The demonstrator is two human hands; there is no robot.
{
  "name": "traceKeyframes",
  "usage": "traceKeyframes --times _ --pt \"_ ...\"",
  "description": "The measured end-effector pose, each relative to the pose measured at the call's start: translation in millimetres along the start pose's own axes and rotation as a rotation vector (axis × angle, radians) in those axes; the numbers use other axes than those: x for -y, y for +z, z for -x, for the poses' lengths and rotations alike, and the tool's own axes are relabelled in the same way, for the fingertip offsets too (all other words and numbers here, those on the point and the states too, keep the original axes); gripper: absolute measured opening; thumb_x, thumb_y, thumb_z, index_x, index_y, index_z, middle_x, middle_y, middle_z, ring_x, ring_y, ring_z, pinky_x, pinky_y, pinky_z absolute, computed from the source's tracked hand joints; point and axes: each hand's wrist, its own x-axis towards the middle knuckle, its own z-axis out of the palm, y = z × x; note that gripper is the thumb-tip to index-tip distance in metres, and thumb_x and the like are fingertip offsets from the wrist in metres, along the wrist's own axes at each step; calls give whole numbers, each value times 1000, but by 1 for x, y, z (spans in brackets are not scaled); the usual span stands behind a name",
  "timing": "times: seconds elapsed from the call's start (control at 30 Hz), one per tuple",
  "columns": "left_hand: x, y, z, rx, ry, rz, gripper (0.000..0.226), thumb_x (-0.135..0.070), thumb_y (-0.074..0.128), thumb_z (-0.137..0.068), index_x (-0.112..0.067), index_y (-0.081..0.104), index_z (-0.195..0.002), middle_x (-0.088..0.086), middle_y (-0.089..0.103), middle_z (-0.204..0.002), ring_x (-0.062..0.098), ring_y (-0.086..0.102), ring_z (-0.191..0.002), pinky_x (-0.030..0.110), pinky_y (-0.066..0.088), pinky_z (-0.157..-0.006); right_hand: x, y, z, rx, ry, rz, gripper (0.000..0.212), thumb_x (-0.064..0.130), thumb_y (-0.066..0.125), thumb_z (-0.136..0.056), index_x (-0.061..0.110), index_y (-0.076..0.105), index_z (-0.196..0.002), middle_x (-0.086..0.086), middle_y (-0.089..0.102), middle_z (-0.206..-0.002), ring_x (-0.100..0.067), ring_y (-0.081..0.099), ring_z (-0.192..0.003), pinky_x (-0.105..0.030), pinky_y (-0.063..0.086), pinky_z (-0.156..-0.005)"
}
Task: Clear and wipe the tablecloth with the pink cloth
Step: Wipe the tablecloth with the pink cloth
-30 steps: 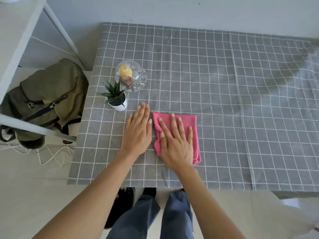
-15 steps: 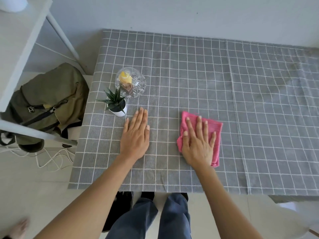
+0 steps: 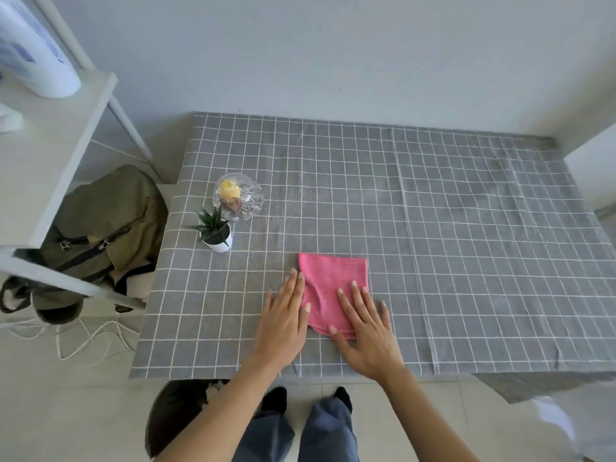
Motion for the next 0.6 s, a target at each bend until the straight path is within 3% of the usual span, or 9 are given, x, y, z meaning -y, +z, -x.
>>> traceKeyframes --times 0.1,0.2,0.37,0.6 --pt "-11 11 13 46 48 -51 62 -39 21 -103 -23 -17 -148 -6 -24 -156 8 -18 -145 36 -6 -121 -9 0 13 12 -33 8 81 64 36 -91 37 -13 -150 14 -25 -156 -7 -26 -143 -33 -24 -112" --pt "-16 17 21 78 76 -136 70 -42 26 -100 -21 -20 -148 -4 -28 -155 11 -23 -144 41 -9 -120 -10 -2 12 5 -15 -35 80 50 43 -93 35 -11 -151 14 -21 -157 -8 -23 -144 -37 -17 -117" --pt "-19 13 17 110 85 -237 83 -48 31 -93 -20 -26 -146 -1 -32 -154 14 -31 -141 45 -13 -118 -7 -4 7 -44 28 -40 72 31 38 -97 36 -10 -151 17 -19 -156 -7 -21 -145 -35 -16 -117" --pt "-31 11 8 86 63 -298 83 -55 28 -95 -18 -28 -145 0 -32 -152 17 -28 -142 44 -24 -111 -3 -6 4 -62 73 6 70 25 32 -101 31 -20 -147 14 -25 -153 -10 -28 -141 -34 -21 -114"
